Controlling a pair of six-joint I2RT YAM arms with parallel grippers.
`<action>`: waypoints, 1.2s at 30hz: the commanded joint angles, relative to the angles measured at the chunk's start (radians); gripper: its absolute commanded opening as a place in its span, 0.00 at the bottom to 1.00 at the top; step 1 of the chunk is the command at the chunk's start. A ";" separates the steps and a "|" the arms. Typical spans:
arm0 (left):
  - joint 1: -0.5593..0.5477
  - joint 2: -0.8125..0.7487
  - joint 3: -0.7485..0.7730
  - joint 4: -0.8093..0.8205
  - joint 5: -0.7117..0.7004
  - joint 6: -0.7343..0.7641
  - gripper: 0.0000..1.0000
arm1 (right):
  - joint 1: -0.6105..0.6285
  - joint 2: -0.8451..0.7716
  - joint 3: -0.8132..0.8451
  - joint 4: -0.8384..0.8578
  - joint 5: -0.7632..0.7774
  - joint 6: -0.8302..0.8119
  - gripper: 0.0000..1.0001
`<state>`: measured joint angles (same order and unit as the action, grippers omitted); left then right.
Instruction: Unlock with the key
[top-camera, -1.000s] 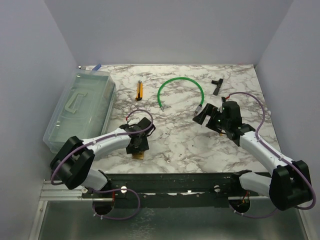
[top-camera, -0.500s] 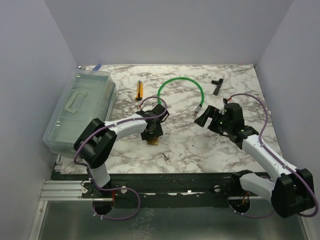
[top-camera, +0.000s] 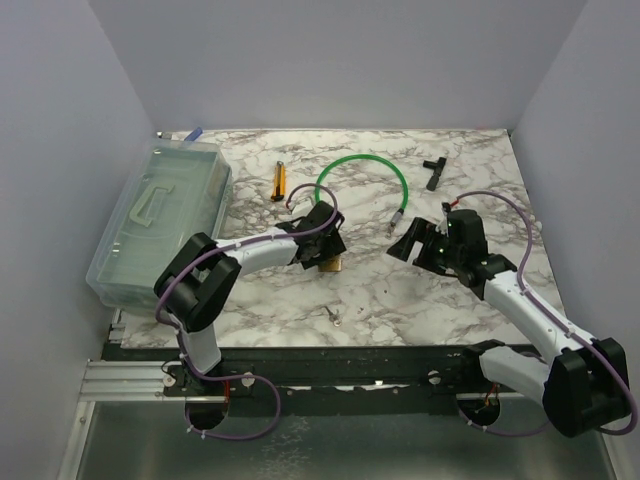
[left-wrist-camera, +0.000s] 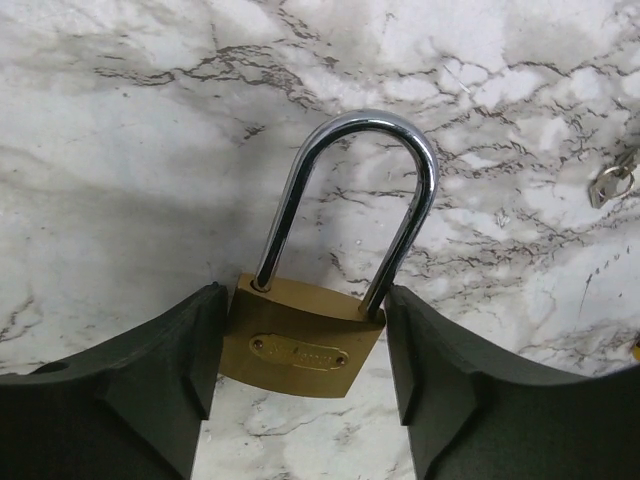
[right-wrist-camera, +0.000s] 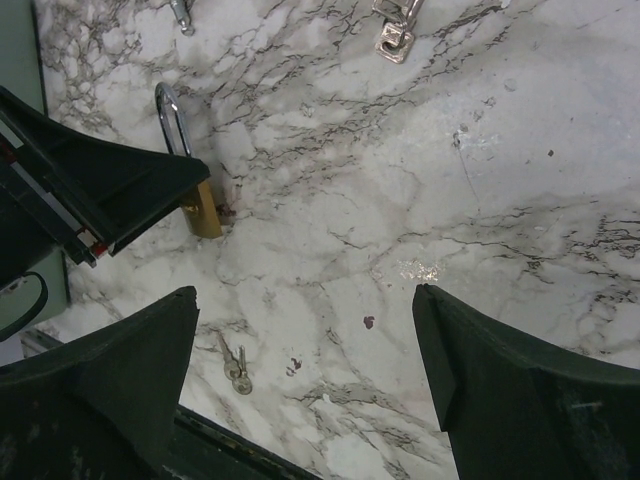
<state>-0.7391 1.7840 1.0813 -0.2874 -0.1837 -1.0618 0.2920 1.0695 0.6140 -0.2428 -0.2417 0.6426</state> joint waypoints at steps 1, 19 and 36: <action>-0.006 -0.030 -0.065 0.042 0.024 0.007 0.80 | 0.020 -0.011 0.006 -0.051 -0.039 -0.008 0.93; -0.008 -0.436 -0.089 -0.202 -0.130 0.271 0.96 | 0.272 0.082 0.073 -0.051 0.018 -0.070 0.90; -0.002 -0.721 -0.120 -0.411 -0.399 0.640 0.93 | 0.583 0.340 0.203 -0.022 0.047 -0.179 0.63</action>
<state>-0.7418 1.0794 1.0763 -0.6971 -0.4183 -0.5339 0.8402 1.3582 0.7589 -0.2798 -0.1989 0.5110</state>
